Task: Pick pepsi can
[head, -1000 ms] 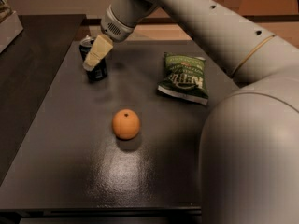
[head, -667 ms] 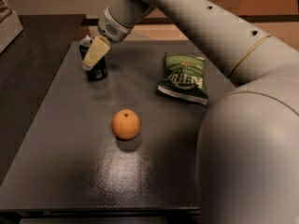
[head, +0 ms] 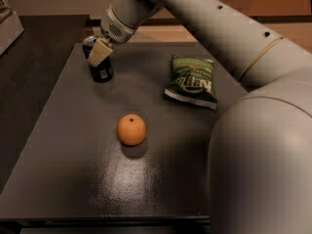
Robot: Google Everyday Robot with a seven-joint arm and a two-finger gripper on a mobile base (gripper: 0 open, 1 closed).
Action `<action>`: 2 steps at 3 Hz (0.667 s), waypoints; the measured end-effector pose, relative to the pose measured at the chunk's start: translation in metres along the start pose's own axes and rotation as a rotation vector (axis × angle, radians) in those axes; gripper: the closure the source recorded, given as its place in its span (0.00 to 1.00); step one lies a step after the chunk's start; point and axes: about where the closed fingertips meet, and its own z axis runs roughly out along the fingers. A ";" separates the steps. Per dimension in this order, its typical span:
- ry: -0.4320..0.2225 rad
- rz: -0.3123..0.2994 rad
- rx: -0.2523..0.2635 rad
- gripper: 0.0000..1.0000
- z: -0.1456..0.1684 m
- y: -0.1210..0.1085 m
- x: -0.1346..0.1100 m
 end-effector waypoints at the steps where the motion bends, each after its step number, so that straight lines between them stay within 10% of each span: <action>1: -0.013 -0.020 0.012 0.87 -0.020 -0.003 -0.004; 2: -0.031 -0.043 0.037 1.00 -0.048 -0.012 -0.010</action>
Offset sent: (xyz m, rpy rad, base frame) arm 0.0130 -0.0518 0.0845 0.0369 -0.1211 0.0037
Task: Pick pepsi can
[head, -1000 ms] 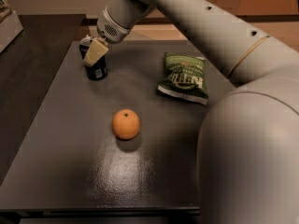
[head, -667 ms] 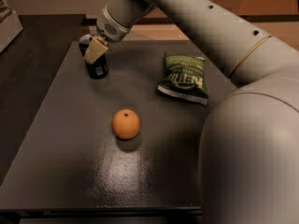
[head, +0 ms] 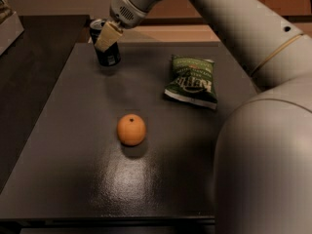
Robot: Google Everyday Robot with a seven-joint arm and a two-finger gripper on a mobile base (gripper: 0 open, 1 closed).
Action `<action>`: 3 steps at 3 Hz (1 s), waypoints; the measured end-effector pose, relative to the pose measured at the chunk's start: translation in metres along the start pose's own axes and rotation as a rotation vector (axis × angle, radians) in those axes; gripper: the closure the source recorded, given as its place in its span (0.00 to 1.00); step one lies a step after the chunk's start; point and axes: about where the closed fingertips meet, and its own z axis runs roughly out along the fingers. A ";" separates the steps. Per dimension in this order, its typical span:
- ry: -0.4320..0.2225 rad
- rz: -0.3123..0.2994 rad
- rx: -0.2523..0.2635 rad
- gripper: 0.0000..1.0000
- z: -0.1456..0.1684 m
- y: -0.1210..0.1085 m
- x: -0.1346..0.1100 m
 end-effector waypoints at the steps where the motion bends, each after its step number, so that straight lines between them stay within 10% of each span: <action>1: -0.013 -0.031 0.025 1.00 -0.032 -0.011 -0.009; 2: -0.042 -0.093 0.026 1.00 -0.098 -0.013 -0.022; 3: -0.042 -0.093 0.026 1.00 -0.098 -0.013 -0.022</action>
Offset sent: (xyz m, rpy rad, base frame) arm 0.0055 -0.0628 0.1108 0.0213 -0.1146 0.0489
